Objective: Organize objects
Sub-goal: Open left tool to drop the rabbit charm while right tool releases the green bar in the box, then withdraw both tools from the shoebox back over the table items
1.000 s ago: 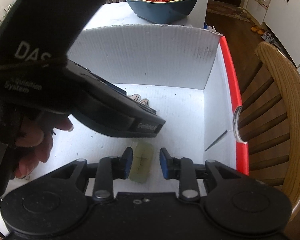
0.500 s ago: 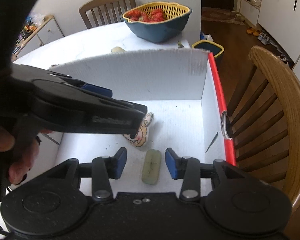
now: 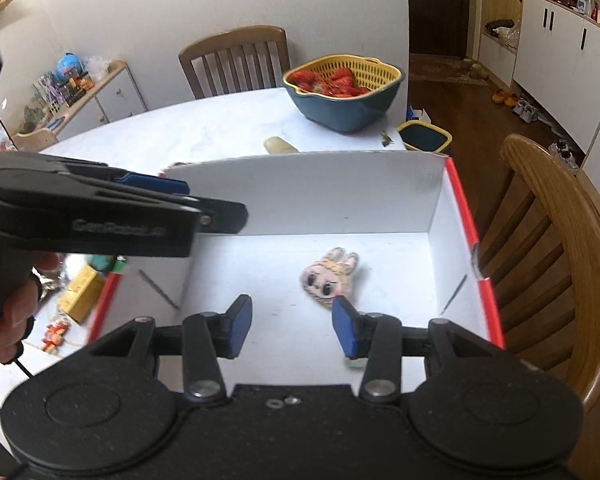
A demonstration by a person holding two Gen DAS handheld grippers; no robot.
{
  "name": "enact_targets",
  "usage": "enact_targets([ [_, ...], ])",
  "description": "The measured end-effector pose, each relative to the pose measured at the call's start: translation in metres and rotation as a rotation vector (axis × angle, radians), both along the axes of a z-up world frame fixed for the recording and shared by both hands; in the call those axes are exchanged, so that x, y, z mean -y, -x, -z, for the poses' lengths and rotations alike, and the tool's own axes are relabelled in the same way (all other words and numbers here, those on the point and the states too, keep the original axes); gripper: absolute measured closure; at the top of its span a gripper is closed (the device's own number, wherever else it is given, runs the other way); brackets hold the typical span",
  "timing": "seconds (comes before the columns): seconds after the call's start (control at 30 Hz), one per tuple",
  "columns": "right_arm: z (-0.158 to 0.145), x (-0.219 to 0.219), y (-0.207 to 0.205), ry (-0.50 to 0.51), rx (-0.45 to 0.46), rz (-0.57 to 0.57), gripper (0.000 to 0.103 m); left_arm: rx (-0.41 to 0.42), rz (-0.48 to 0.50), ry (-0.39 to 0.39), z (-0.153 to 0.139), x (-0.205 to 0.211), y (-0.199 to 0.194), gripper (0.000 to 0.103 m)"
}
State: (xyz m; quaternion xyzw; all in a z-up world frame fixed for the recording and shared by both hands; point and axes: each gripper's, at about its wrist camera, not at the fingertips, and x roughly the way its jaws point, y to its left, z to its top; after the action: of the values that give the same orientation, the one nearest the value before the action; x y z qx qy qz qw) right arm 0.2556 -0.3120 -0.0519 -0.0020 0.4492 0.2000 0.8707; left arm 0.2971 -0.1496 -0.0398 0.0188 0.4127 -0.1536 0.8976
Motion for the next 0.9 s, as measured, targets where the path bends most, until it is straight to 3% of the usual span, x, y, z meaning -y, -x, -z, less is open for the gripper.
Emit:
enact_targets([
  [0.43,-0.022,-0.046,0.041,-0.044,0.079,0.075,0.05,0.088,-0.026,0.048,-0.032,-0.08,0.053,0.039],
  [0.9,-0.033,-0.114,0.079,-0.075,0.134,0.106,0.033,0.112,-0.071,0.082,-0.036,-0.168,0.095,0.027],
])
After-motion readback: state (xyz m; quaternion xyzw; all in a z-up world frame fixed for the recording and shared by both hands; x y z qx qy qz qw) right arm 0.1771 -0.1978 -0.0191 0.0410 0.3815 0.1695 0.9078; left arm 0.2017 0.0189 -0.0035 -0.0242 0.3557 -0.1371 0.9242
